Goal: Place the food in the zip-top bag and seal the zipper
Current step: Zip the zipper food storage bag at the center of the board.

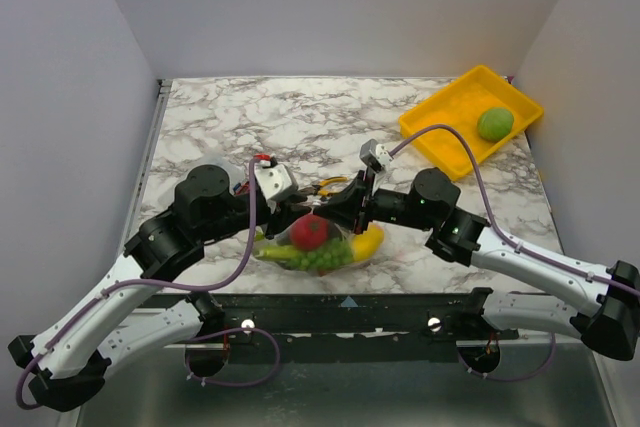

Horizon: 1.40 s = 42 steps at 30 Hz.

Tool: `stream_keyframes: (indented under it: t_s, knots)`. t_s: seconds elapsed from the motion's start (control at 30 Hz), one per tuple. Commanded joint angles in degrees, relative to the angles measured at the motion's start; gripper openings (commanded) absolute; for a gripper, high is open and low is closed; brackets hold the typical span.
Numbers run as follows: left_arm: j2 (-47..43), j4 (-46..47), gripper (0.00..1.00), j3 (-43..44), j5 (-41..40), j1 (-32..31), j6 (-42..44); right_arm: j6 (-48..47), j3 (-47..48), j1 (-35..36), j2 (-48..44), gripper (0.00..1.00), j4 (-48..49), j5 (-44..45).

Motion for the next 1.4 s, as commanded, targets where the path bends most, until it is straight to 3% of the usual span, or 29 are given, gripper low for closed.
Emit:
stream_keyframes:
  t_s: [0.0, 0.13, 0.17, 0.2, 0.3, 0.43, 0.57, 0.77, 1.37]
  knots:
    - [0.39, 1.85, 0.21, 0.34, -0.84, 0.27, 0.84, 0.11, 1.24, 0.03, -1.99, 0.0, 2.04, -1.01]
    - [0.53, 1.1, 0.0, 0.48, -0.18, 0.33, 1.25, -1.52, 3.09, 0.02, -2.05, 0.0, -1.21, -2.0]
    - [0.45, 0.77, 0.0, 0.51, -0.11, 0.26, 1.37, -3.72, 4.57, 0.04, -1.8, 0.0, -4.31, -2.67]
    - [0.4, 0.49, 0.0, 0.83, 0.19, 0.25, 1.54, -5.81, 6.32, 0.06, -1.52, 0.04, -7.87, -2.99]
    - [0.65, -0.63, 0.0, 2.08, 0.56, 0.37, 1.72, -13.34, 12.39, 0.02, -0.36, 0.36, -20.68, -2.68]
    - [1.56, -1.29, 0.0, 3.88, 2.42, 0.35, 2.2, -24.53, 17.58, 0.07, 0.12, 0.49, -27.69, -5.13]
    - [2.37, -1.98, 0.0, 5.21, 2.68, 0.41, 1.95, -31.75, 25.75, 0.04, 3.82, 0.38, -36.52, -9.19]
    - [2.57, -2.22, 0.0, 5.59, 3.24, 0.42, 1.78, -37.71, 34.41, 0.02, 9.07, 0.37, -46.48, -11.8]
    - [2.99, -3.73, 0.0, 6.45, 4.22, 0.42, 2.56, -38.56, 35.43, 0.06, 10.34, 0.24, -47.84, -11.91]
